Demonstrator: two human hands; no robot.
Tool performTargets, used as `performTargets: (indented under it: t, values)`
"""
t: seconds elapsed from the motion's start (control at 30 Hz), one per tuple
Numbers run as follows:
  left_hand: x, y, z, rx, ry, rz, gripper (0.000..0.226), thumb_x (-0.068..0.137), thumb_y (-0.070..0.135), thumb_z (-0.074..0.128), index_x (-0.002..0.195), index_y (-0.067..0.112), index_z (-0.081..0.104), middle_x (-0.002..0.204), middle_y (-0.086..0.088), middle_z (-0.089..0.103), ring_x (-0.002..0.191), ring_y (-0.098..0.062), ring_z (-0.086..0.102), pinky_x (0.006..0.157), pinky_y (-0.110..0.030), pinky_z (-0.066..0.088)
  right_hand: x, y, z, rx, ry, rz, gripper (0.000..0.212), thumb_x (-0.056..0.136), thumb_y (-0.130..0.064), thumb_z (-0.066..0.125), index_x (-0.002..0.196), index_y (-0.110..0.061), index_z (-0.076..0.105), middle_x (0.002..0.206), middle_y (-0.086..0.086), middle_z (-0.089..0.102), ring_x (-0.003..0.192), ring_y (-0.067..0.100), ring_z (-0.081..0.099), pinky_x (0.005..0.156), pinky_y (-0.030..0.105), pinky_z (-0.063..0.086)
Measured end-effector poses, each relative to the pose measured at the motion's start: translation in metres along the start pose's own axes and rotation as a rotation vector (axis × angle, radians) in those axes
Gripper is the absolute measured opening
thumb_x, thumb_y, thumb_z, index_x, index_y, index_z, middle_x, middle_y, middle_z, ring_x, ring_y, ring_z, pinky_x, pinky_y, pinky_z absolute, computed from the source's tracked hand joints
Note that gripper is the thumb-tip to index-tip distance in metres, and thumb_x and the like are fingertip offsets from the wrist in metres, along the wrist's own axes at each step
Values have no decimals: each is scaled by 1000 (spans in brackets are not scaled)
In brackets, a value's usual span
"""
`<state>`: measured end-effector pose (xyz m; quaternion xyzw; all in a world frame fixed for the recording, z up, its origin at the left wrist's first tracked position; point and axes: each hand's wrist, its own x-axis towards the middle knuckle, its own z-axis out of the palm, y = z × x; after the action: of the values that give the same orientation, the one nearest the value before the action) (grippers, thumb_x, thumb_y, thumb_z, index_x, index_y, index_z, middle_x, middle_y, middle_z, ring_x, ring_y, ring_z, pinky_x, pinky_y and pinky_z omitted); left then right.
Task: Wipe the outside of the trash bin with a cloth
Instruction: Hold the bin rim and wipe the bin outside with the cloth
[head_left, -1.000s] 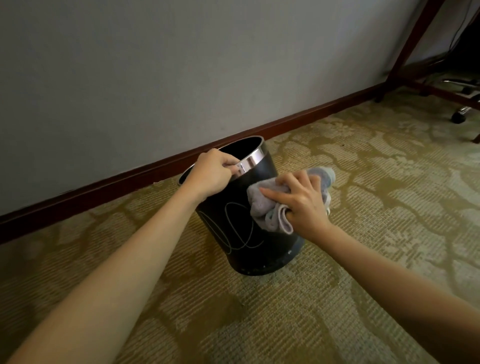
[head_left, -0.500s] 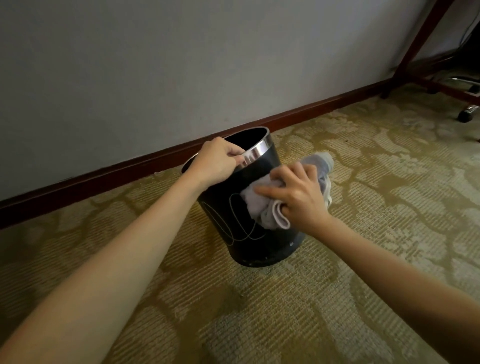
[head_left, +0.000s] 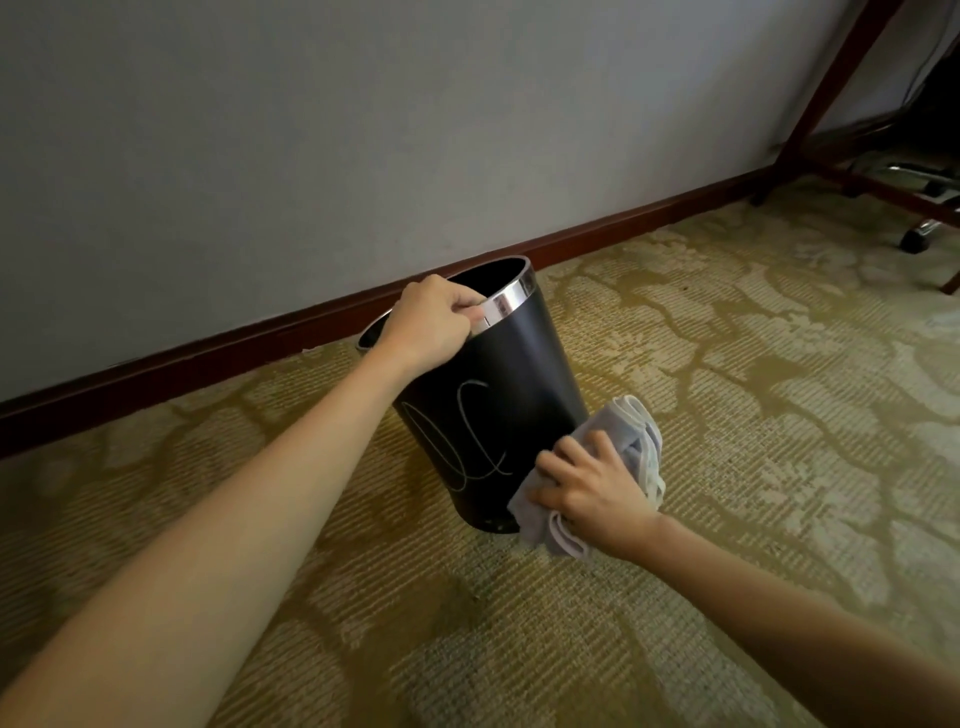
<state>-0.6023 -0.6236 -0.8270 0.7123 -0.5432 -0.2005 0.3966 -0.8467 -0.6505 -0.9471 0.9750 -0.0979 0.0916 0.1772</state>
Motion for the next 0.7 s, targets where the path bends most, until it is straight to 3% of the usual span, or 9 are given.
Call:
performTargets:
  t: [0.13, 0.2, 0.3, 0.4, 0.53, 0.7]
  values:
    - [2, -6, -9, -38, -11, 34, 28, 95, 35, 52, 118, 25, 64, 100, 12, 66, 95, -3, 59, 76, -19, 44, 3, 8, 0, 18, 35, 68, 26, 72, -15, 65, 93, -30, 69, 93, -1, 55, 85, 23, 49, 69, 41, 34]
    - [0, -21, -24, -65, -12, 28, 34, 95, 40, 49, 126, 28, 56, 110, 11, 64, 103, -6, 58, 83, -23, 43, 0, 9, 2, 41, 32, 89, 30, 70, -16, 67, 95, -31, 69, 95, -1, 55, 86, 23, 49, 69, 42, 36]
    - [-9, -52, -43, -50, -41, 43, 24, 98, 33, 45, 119, 32, 57, 114, 13, 65, 108, -1, 56, 92, -27, 42, -3, 10, 5, 47, 27, 111, 29, 72, -17, 61, 96, -32, 69, 95, -1, 55, 85, 23, 49, 70, 42, 36]
    - [-19, -75, -45, -6, -84, 48, 24, 99, 25, 45, 112, 35, 62, 109, 19, 64, 104, 9, 54, 85, -20, 40, -9, 10, 8, 68, 7, 123, 31, 75, -20, 50, 97, -33, 68, 95, -2, 55, 85, 23, 48, 71, 41, 35]
    - [-26, -80, -26, -40, -60, 100, 26, 99, 22, 44, 105, 31, 68, 101, 13, 69, 100, -1, 60, 82, -24, 45, -18, 10, 9, 115, -29, 139, 30, 67, -18, 70, 92, -34, 70, 92, -2, 55, 83, 22, 49, 68, 41, 39]
    - [-26, -70, -5, -20, -60, 173, 25, 99, 28, 43, 100, 26, 68, 94, 6, 68, 95, -9, 61, 87, -24, 42, -24, 13, 9, 145, -69, 205, 30, 60, -13, 75, 82, -33, 72, 90, -2, 57, 80, 22, 53, 67, 41, 40]
